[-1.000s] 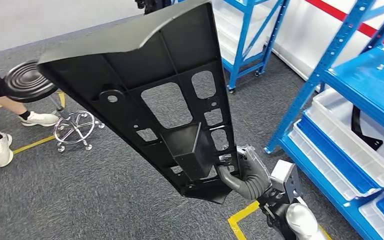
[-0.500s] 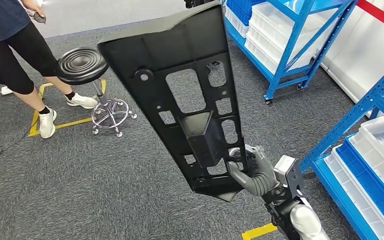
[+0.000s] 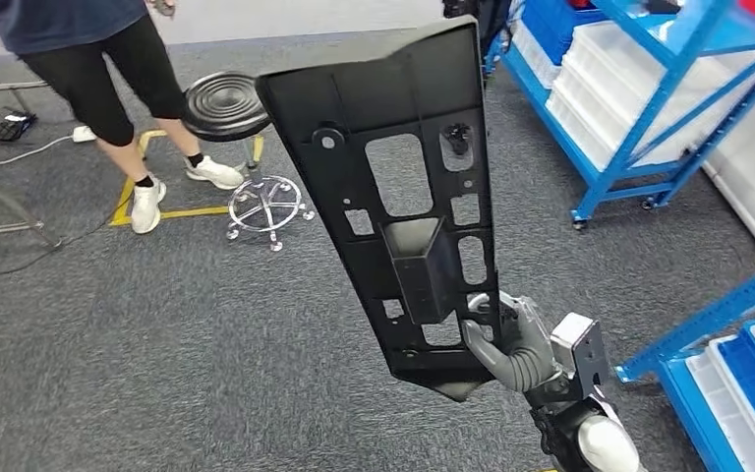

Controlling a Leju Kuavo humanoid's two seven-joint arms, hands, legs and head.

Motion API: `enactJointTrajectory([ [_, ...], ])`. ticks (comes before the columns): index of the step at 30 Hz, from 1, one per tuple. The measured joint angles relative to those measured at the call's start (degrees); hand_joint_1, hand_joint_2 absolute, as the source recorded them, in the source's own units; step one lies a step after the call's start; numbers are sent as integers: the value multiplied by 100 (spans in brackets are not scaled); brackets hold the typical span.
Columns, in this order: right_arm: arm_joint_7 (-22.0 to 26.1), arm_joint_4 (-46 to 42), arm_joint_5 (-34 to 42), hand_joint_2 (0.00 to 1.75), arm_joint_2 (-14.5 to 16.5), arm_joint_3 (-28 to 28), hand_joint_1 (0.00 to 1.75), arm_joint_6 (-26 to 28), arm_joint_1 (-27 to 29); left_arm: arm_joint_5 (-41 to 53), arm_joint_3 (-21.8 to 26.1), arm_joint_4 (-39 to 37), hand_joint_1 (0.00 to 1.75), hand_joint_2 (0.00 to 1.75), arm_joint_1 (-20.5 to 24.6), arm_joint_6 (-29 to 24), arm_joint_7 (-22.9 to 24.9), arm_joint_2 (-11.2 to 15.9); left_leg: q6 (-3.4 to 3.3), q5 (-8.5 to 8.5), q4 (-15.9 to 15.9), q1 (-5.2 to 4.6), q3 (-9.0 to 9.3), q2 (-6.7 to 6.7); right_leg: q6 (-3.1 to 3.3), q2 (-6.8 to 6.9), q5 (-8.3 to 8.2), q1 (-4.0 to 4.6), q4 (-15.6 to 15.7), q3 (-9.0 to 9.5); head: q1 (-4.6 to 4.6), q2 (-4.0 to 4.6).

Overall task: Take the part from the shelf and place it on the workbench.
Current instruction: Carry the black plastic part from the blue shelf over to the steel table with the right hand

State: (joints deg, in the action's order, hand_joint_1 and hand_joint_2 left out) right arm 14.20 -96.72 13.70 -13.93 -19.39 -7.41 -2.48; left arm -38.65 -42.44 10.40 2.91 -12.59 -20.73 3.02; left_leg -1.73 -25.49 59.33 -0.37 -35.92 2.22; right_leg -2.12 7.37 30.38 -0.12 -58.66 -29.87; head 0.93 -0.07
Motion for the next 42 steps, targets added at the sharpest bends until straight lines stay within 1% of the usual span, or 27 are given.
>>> enactJointTrajectory([
  [2, -3, -26, -31, 175, 10, 68, 175, -2, 94, -20, -6, 0, 0, 175, -7, 3, -3, 11, -79, 40, -64, 29, 54, -137, -8, -273, 175, -15, -300, -111, -15, 0],
  [4, -4, -36, -40, 175, 11, 132, 175, -5, 184, -34, -7, 0, 0, 175, 2, 4, -7, 21, -124, 57, -80, 47, 61, -284, 38, -619, 475, -31, -1030, -474, -44, 0],
  [6, -5, -37, -50, 175, 10, 176, 175, -14, 271, -36, -8, 0, 0, 175, 0, 8, -13, 26, -134, 58, -77, 42, 57, -461, 27, -717, 621, -35, -1596, -800, -56, 0],
  [7, -6, -38, -57, 175, 11, 190, 175, -18, 305, -38, -8, 0, 0, 175, -6, 12, -20, 25, -133, 59, -74, 42, 60, -550, -14, -728, 557, -40, -1577, -826, -56, 0],
  [8, -6, -42, -62, 175, 12, 206, 175, -21, 333, -40, -9, 0, 0, 175, -11, 15, -31, 22, -129, 59, -69, 45, 66, -639, -69, -748, 411, -52, -1335, -741, -56, 0],
  [10, -5, -53, -74, 175, 14, 252, 175, -22, 367, -53, -9, 0, 0, 175, -11, 21, -63, 18, -98, 53, -41, 45, 64, -803, -164, -942, 49, -95, -543, -414, -63, 0],
  [12, -3, -78, -81, 175, 17, 304, 175, -24, 399, -73, -8, 0, 0, 175, -10, 26, -94, 18, -33, 53, -17, 34, 28, -930, -128, -1095, -134, -113, -94, -218, -64, 0],
  [13, -2, -91, -83, 175, 21, 329, 175, -24, 416, -80, -7, 0, 0, 175, -14, 32, -103, 19, 8, 64, -21, 32, 8, -983, -74, -1089, -149, -97, -63, -205, -64, 0],
  [15, 1, -131, -86, 175, 33, 391, 175, -24, 448, -82, -8, -1, 0, 175, -32, 42, -109, 22, 70, 84, -29, 52, -23, -1042, 14, -966, -184, -99, -43, -191, -62, 0],
  [17, 4, -187, -97, 175, 49, 465, 175, -24, 476, -78, -9, 1, 0, 175, -36, 46, -109, 19, 117, -67, 189, 50, -131, -778, 100, -838, -202, -122, -18, -179, -37, 0],
  [19, 11, -241, -121, 175, 58, 528, 175, -23, 531, -73, -10, 2, 0, 175, -22, 54, -109, 16, 162, -424, 825, 55, -436, -391, 167, -691, -196, -104, -12, -176, -1, 0],
  [21, 13, -265, -143, 175, 62, 567, 175, -23, 589, -64, -14, 1, 0, 175, -17, 65, -109, 15, 198, -677, 1471, 84, -756, -267, 190, -528, -186, -79, -13, -183, 11, 0],
  [22, 13, -269, -149, 175, 64, 579, 175, -22, 607, -60, -18, 1, 0, 175, -19, 71, -109, 11, 209, -662, 1555, 96, -795, -248, 193, -449, -182, -74, -13, -185, 13, 0],
  [23, 12, -273, -152, 175, 68, 589, 175, -22, 617, -57, -21, 1, 0, 175, -20, 75, -109, 9, 215, -548, 1413, 107, -715, -222, 195, -374, -179, -74, -14, -184, 13, 0],
  [24, 12, -280, -154, 175, 74, 597, 175, -22, 622, -57, -25, 1, 0, 175, -20, 79, -109, 9, 214, -376, 1088, 113, -531, -159, 190, -305, -173, -74, -15, -179, 14, 0],
  [26, 13, -303, -154, 175, 84, 615, 175, -22, 628, -57, -28, 2, 0, 175, -10, 79, -109, 12, 184, -130, 348, 92, -110, 133, 156, -190, -148, -41, -18, -159, 17, 0],
  [28, 13, -326, -157, 175, 89, 629, 175, -22, 634, -50, -31, 2, 0, 175, 5, 88, -109, 13, 125, -94, 40, 46, 59, 269, 100, -85, -116, 0, -14, -126, -3, 0],
  [30, 13, -348, -165, 175, 103, 640, 175, -23, 645, -37, -34, 2, 0, 175, 11, 103, -108, 16, 49, -80, -1, 22, 73, 107, 38, 52, -84, 19, 3, -92, -25, 0],
  [31, 11, -362, -174, 175, 112, 646, 175, -23, 653, -32, -37, 2, 0, 175, 7, 109, -108, 17, 15, -62, -37, 27, 98, 35, 9, 44, -55, 8, -20, -86, -32, 0],
  [33, 14, -400, -189, 175, 132, 661, 175, -26, 671, -25, -40, 2, 0, 175, 10, 113, -103, 23, -57, -20, -101, 59, 156, -105, 2, -233, 124, -7, -355, -224, -48, 0],
  [35, 16, -415, -213, 175, 142, 685, 175, -30, 714, -23, -42, 2, 0, 175, 29, 114, -101, 27, -98, -7, -109, 71, 150, -262, 43, -601, 434, -32, -1116, -586, -84, 0],
  [36, 15, -415, -228, 175, 144, 695, 175, -34, 743, -23, -42, 2, 0, 175, 36, 114, -102, 28, -109, -3, -108, 72, 143, -352, 42, -674, 541, -38, -1451, -768, -102, 0],
  [37, 13, -415, -242, 175, 148, 703, 175, -40, 767, -23, -43, 2, 0, 175, 36, 115, -102, 25, -111, -1, -107, 72, 139, -446, 15, -707, 566, -45, -1621, -871, -108, 0],
  [38, 10, -415, -249, 175, 151, 704, 175, -50, 782, -23, -43, 2, 0, 175, 30, 116, -103, 24, -108, 0, -103, 75, 142, -536, -34, -724, 490, -57, -1554, -861, -109, 0],
  [39, 9, -416, -253, 175, 155, 707, 175, -62, 790, -23, -44, 2, 0, 175, 24, 117, -103, 21, -101, 0, -100, 81, 150, -623, -95, -757, 332, -74, -1263, -739, -110, 0],
  [40, 10, -417, -254, 175, 158, 711, 175, -74, 793, -23, -45, 2, 0, 175, 20, 119, -104, 18, -86, -1, -96, 86, 154, -706, -154, -863, 142, -101, -845, -555, -114, 0],
  [42, 14, -420, -254, 175, 166, 717, 175, -96, 801, -23, -48, 2, 0, 175, 21, 119, -108, 16, -26, -12, -73, 74, 143, -856, -172, -1067, -123, -130, -166, -255, -122, 0],
])
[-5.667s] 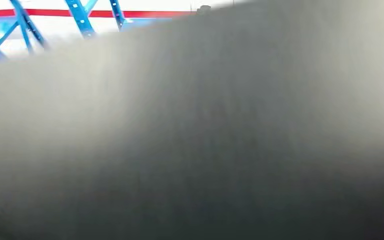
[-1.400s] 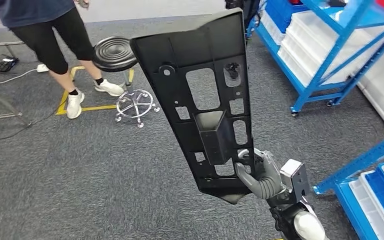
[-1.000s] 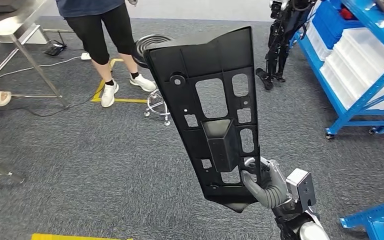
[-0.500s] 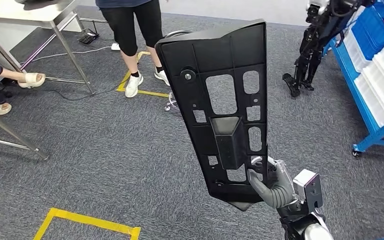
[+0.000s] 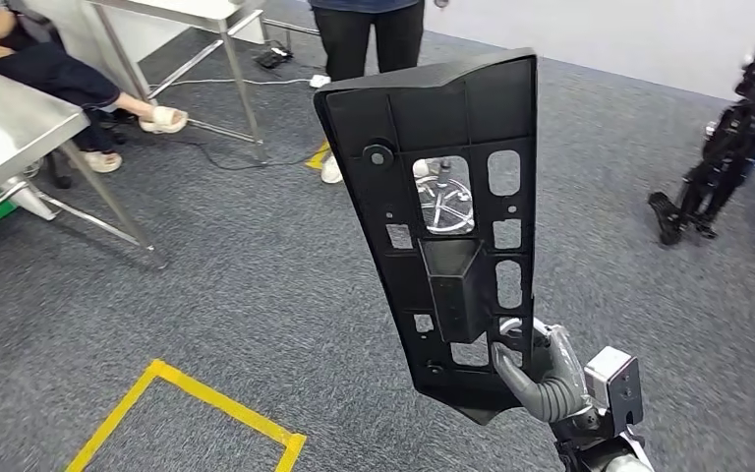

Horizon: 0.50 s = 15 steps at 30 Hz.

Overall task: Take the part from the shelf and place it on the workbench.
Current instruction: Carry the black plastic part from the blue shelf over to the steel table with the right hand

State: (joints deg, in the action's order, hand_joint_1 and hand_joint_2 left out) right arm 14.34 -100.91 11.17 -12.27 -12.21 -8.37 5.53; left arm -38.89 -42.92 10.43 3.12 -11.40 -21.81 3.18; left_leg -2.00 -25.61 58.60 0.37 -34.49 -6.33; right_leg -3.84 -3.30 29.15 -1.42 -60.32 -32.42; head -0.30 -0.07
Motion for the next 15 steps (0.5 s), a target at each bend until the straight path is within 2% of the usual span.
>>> enactJointTrajectory([
  [1, 3, -2, 0, 175, 3, 2, 175, -10, 7, -1, -1, 0, 0, 175, -5, 1, -3, 1, 38, 2, 0, -3, -14, -61, 36, -54, -45, 5, 145, 68, -3, 0],
  [3, 10, -7, -1, 175, 14, 1, 175, -29, 18, -2, -4, -1, 0, 175, -30, 1, -7, 5, 113, 23, -25, 9, -38, -166, 135, 44, -63, 21, 181, 96, -3, 0],
  [4, 16, -11, -1, 175, 24, 1, 175, -37, 17, -2, -7, -2, 0, 175, -47, 2, -9, 8, 144, 11, -12, 12, -53, -121, 176, 100, -75, 13, 194, 115, -2, 0],
  [6, 30, -26, -2, 175, 48, 2, 175, -48, 27, -2, -14, -3, 0, 175, -54, 2, -17, 11, 193, -159, 254, 3, -183, 185, 268, 231, -89, -17, 227, 141, 25, 0],
  [7, 36, -31, -3, 175, 58, 3, 175, -54, 37, -2, -16, -2, 0, 175, -48, 2, -24, 10, 211, -324, 551, 2, -325, 386, 306, 303, -82, -8, 232, 153, 38, 0],
  [8, 39, -35, -4, 175, 67, 4, 175, -61, 51, -2, -16, -2, 0, 175, -39, 1, -30, 10, 230, -508, 936, 9, -520, 508, 342, 381, -70, 6, 233, 158, 49, 0],
  [9, 41, -37, -8, 175, 77, 3, 175, -69, 66, -2, -17, -2, 0, 175, -34, -1, -35, 10, 246, -650, 1301, 20, -712, 561, 364, 459, -60, 21, 232, 161, 49, 0],
  [10, 42, -38, -12, 175, 87, 2, 175, -78, 79, -2, -18, -2, 0, 175, -38, 0, -40, 8, 258, -704, 1537, 28, -844, 586, 375, 538, -51, 30, 232, 165, 49, 0],
  [11, 42, -39, -16, 175, 96, 1, 175, -87, 91, -2, -19, -2, 0, 175, -42, 1, -45, 7, 265, -653, 1574, 33, -875, 607, 380, 611, -39, 35, 231, 170, 50, 0],
  [12, 42, -43, -19, 175, 105, 0, 175, -97, 102, -2, -20, -2, 0, 175, -46, 1, -52, 7, 266, -504, 1374, 36, -781, 639, 376, 677, -26, 36, 231, 182, 50, 0],
  [13, 43, -50, -21, 175, 112, -1, 175, -104, 112, -2, -21, -2, 0, 175, -48, 2, -61, 10, 257, -305, 1003, 37, -587, 713, 364, 740, -9, 37, 231, 200, 51, 0],
  [15, 45, -70, -25, 175, 121, -1, 175, -115, 123, -1, -21, -2, 0, 175, -34, 2, -78, 17, 207, -60, 298, 3, -206, 964, 308, 847, 37, 79, 228, 243, 46, 0],
])
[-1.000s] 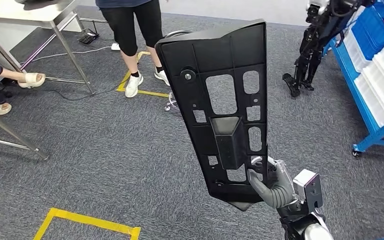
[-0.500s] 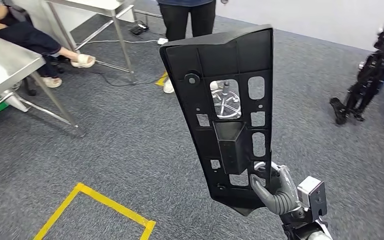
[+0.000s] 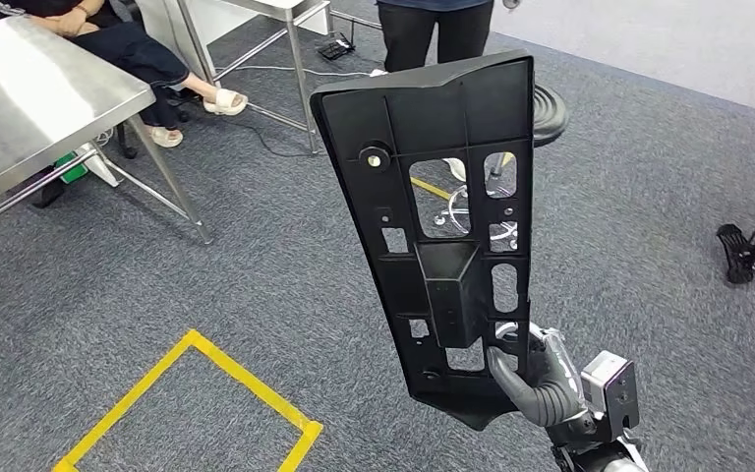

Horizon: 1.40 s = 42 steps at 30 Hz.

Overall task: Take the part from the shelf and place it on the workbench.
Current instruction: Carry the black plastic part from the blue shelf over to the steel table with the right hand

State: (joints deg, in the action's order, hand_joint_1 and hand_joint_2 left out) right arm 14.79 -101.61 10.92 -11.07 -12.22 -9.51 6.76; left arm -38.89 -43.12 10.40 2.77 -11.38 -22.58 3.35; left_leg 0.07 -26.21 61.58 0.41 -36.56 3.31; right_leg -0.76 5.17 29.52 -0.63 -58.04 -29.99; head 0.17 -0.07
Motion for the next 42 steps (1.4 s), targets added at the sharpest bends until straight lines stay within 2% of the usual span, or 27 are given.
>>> enactJointTrajectory([
  [2, 3, -25, -5, 175, 6, 0, 175, -8, 1, 4, 0, 0, 0, 175, 15, 4, -7, 1, -65, 21, -239, -48, 117, 83, -60, 104, 36, 44, 7, 35, -16, 0],
  [4, 6, -59, -23, 175, 17, -1, 175, -16, -1, 19, 0, 0, 0, 175, 14, 9, -8, 0, -135, 39, -273, -51, 125, -69, -118, 182, 67, 48, 20, 69, -26, 0],
  [5, 7, -75, -36, 175, 24, -3, 175, -21, -6, 29, 0, 0, 0, 175, 14, 10, -8, -3, -175, 57, -304, -41, 145, -136, -142, 105, 108, 41, -28, 62, -33, 0],
  [6, 8, -93, -46, 175, 27, -5, 175, -25, -9, 36, 0, 0, 0, 175, 18, 9, -9, -3, -213, 78, -334, -23, 170, -201, -150, -40, 192, 35, -185, -4, -42, 0],
  [8, 10, -109, -57, 175, 26, -7, 175, -34, -3, 40, 0, 0, 0, 175, 35, 8, -10, -2, -261, 97, -358, -6, 190, -344, -128, -380, 463, 17, -851, -339, -73, 0],
  [10, 5, -112, -68, 175, 23, -10, 175, -63, 10, 38, 0, 0, 0, 175, 41, 4, -14, 0, -272, 95, -356, -7, 189, -513, -132, -484, 662, 12, -1545, -738, -82, 0],
  [11, 3, -111, -74, 175, 22, -12, 175, -84, 12, 36, 0, 0, 0, 175, 37, 1, -17, -1, -272, 94, -354, -8, 194, -602, -165, -496, 639, 8, -1641, -825, -83, 0],
  [12, 0, -111, -78, 175, 22, -14, 175, -99, 11, 32, 0, 0, 0, 175, 33, -3, -19, -3, -270, 93, -352, -7, 203, -691, -214, -511, 516, 1, -1489, -793, -83, 0],
  [14, -1, -112, -80, 175, 21, -15, 175, -113, 5, 21, 0, 0, 0, 175, 31, -8, -21, -9, -255, 90, -349, 0, 223, -860, -305, -662, 130, -30, -705, -483, -88, 0],
  [15, -2, -113, -80, 175, 21, -16, 175, -113, 2, 13, 0, 0, 0, 175, 31, -10, -22, -11, -234, 85, -342, -8, 225, -939, -303, -752, -27, -39, -340, -335, -89, 0],
  [17, -3, -115, -81, 175, 21, -19, 175, -114, -2, 3, 0, 0, 0, 175, 22, -11, -23, -11, -174, 89, -341, -20, 201, -1056, -221, -841, -153, -31, -15, -186, -85, 0],
  [19, -3, -119, -81, 175, 22, -21, 175, -115, -6, -4, 0, -2, 0, 175, -2, -13, -24, -4, -106, 104, -351, -11, 168, -1136, -115, -731, -181, -31, 2, -161, -81, 0],
  [20, -4, -120, -82, 175, 22, -22, 175, -116, -11, -5, -1, -2, 0, 175, -13, -13, -25, -3, -76, 79, -316, -13, 147, -1068, -74, -676, -196, -45, 18, -154, -79, 0],
  [21, -4, -122, -83, 175, 23, -22, 175, -117, -17, -8, -1, -3, 0, 175, -14, -14, -27, -2, -49, -4, -195, -16, 87, -927, -24, -610, -205, -62, 35, -144, -70, 0],
  [23, -4, -124, -86, 175, 25, -23, 175, -129, -23, -18, -2, -2, 0, 175, 2, -20, -30, -1, -6, -336, 393, -22, -192, -554, 50, -468, -200, -57, 48, -131, -50, 0],
  [25, -4, -122, -90, 175, 26, -26, 175, -168, -25, -40, -1, -2, 0, 175, 10, -25, -29, 1, 28, -633, 1115, 4, -556, -397, 81, -313, -188, -35, 46, -131, -42, 0],
  [26, -5, -121, -90, 175, 26, -30, 175, -194, -29, -50, 0, -2, 0, 175, 3, -25, -28, 1, 39, -647, 1271, 16, -639, -369, 85, -239, -183, -30, 45, -130, -40, 0],
  [27, -5, -120, -86, 175, 26, -38, 175, -217, -33, -60, 0, -2, 0, 175, -6, -25, -27, 3, 46, -556, 1205, 25, -608, -342, 82, -167, -175, -29, 44, -125, -39, 0],
  [28, -5, -119, -79, 175, 27, -47, 175, -235, -39, -65, 0, -2, 0, 175, -13, -25, -27, 8, 46, -382, 911, 32, -452, -288, 75, -99, -165, -29, 43, -113, -39, 0],
  [30, -5, -117, -63, 175, 28, -61, 175, -266, -65, -71, 1, -2, 0, 175, -9, -30, -26, 17, 20, -68, 115, 19, -10, -27, 31, 24, -131, -2, 41, -78, -41, 0],
  [32, -4, -114, -55, 175, 28, -64, 175, -299, -117, -69, 2, -2, 0, 175, 4, -46, -26, 18, -32, 22, -283, -18, 201, 118, -29, 133, -98, 42, 42, -42, -57, 0],
  [35, -3, -113, -48, 175, 29, -79, 175, -319, -183, -38, 1, -2, 0, 175, 1, -71, -23, 5, -136, 35, -330, -41, 204, -79, -126, 276, -63, 52, 60, 15, -69, 0],
  [36, -2, -116, -44, 175, 29, -86, 175, -317, -191, -23, 0, -1, 0, 175, 2, -74, -21, -1, -176, 56, -357, -27, 224, -149, -149, 191, -12, 46, -6, 1, -74, 0],
  [37, 1, -120, -37, 175, 27, -90, 175, -314, -193, -11, 0, -1, 0, 175, 8, -74, -19, -3, -212, 80, -383, -8, 242, -218, -154, 31, 89, 37, -188, -73, -84, 0],
  [39, 5, -126, -28, 175, 23, -91, 175, -304, -153, 4, 0, 0, 0, 175, 26, -65, -9, -5, -256, 104, -399, 8, 245, -372, -124, -351, 394, 11, -890, -415, -106, 0],
  [41, 4, -127, -25, 175, 22, -86, 175, -299, -90, 19, 0, 0, 0, 175, 28, -49, 3, -4, -266, 107, -395, 3, 233, -548, -133, -481, 595, 4, -1534, -767, -112, 0],
  [42, 4, -127, -25, 175, 23, -84, 175, -299, -65, 26, 0, 0, 0, 175, 23, -40, 7, -5, -266, 106, -392, 1, 233, -634, -168, -497, 569, 3, -1586, -821, -112, 0],
])
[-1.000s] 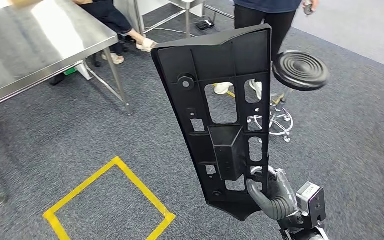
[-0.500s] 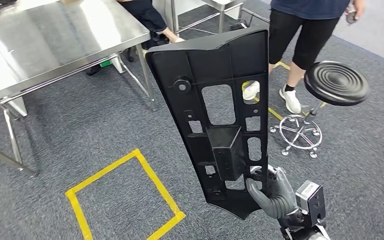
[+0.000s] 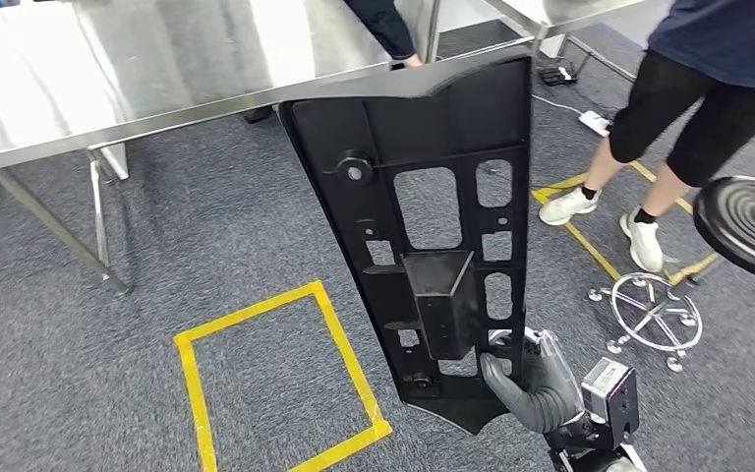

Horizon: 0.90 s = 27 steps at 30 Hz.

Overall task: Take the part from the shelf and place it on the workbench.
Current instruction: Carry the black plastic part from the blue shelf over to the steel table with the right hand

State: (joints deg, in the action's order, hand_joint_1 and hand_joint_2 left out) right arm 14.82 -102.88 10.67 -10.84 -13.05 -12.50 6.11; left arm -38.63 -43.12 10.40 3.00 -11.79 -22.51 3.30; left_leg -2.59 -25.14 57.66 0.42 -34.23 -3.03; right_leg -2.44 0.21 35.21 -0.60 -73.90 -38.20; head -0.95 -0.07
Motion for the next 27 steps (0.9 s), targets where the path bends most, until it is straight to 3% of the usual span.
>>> enactJointTrajectory([
  [2, -1, -3, -1, 175, 2, 6, 175, 0, 22, 8, -1, 0, 0, 175, -6, 17, 2, -3, 6, 0, 5, 2, 14, -170, -98, -69, -313, -16, 582, 230, -2, 0],
  [4, -1, -9, -2, 175, 3, 14, 175, 1, 24, 11, -1, 0, 0, 175, -5, 22, 3, -7, 41, -5, 20, -10, 14, -322, -124, -259, -633, -33, 1359, 570, -3, 0],
  [6, -2, -13, -9, 175, 5, 16, 175, 1, 26, 12, 0, -1, 0, 175, -11, 22, 2, -8, 100, 1, 27, -25, -16, -428, -52, -336, -727, -22, 1624, 695, 3, 0],
  [8, -6, -16, -27, 175, 16, 17, 175, -7, 27, 13, -1, -2, 0, 175, -34, 22, -3, -3, 160, 8, 27, -13, -46, -494, 31, -221, -750, -33, 1634, 711, 8, 0],
  [10, -12, -26, -46, 175, 43, 24, 175, -20, 25, 17, -4, -1, 0, 175, -46, 21, -14, 0, 216, -124, 211, -18, -136, -285, 120, -96, -766, -70, 1666, 735, 26, 0],
  [12, -21, -38, -63, 175, 76, 32, 175, -31, 38, 20, -7, 0, 0, 175, -27, 15, -22, -2, 266, -470, 826, -21, -434, 77, 196, 44, -758, -65, 1680, 749, 57, 0],
  [14, -37, -42, -80, 175, 97, 34, 175, -36, 60, 19, -7, 0, 0, 175, -14, 13, -24, -3, 308, -744, 1516, 9, -783, 232, 227, 196, -745, -48, 1678, 750, 70, 0],
  [15, -46, -42, -89, 175, 105, 35, 175, -37, 67, 20, -8, 0, 0, 175, -17, 14, -25, -4, 325, -739, 1635, 25, -849, 262, 230, 269, -739, -45, 1677, 751, 73, 0],
  [16, -55, -42, -101, 175, 116, 37, 175, -40, 71, 20, -9, 0, 0, 175, -21, 14, -23, -4, 337, -626, 1515, 43, -790, 295, 228, 339, -731, -47, 1676, 758, 73, 0],
  [17, -61, -42, -113, 175, 129, 41, 175, -45, 74, 21, -10, 0, 0, 175, -24, 15, -21, -1, 343, -443, 1191, 59, -618, 357, 216, 407, -719, -50, 1674, 771, 73, 0],
  [19, -70, -49, -136, 175, 148, 56, 175, -58, 77, 21, -11, 1, 0, 175, -16, 14, -17, 4, 327, -152, 412, 64, -191, 625, 161, 524, -680, -20, 1670, 811, 72, 0],
  [20, -73, -58, -141, 175, 152, 64, 175, -65, 78, 21, -11, 1, 0, 175, -8, 14, -16, 4, 303, -96, 185, 51, -64, 712, 125, 574, -657, 4, 1669, 836, 67, 0],
  [21, -75, -69, -143, 175, 156, 71, 175, -72, 79, 21, -11, 1, 0, 175, -4, 14, -16, 2, 273, -93, 94, 33, -19, 750, 90, 627, -638, 28, 1671, 858, 61, 0],
  [23, -77, -92, -144, 175, 167, 77, 175, -84, 78, 21, -11, 1, 0, 175, -4, 14, -15, -1, 197, -89, 89, 4, -34, 607, 25, 730, -614, 41, 1686, 904, 52, 0],
  [25, -79, -115, -154, 175, 176, 82, 175, -90, 80, 21, -12, 0, 0, 175, -7, 14, -15, -8, 119, -56, 55, 15, -22, 470, -14, 551, -509, 20, 1553, 858, 47, 0],
  [27, -92, -134, -196, 175, 180, 99, 175, -78, 100, 20, -12, 0, 0, 175, 4, 14, -14, -10, 58, -27, 37, 35, -18, 337, 16, 192, -217, -5, 968, 578, 34, 0],
])
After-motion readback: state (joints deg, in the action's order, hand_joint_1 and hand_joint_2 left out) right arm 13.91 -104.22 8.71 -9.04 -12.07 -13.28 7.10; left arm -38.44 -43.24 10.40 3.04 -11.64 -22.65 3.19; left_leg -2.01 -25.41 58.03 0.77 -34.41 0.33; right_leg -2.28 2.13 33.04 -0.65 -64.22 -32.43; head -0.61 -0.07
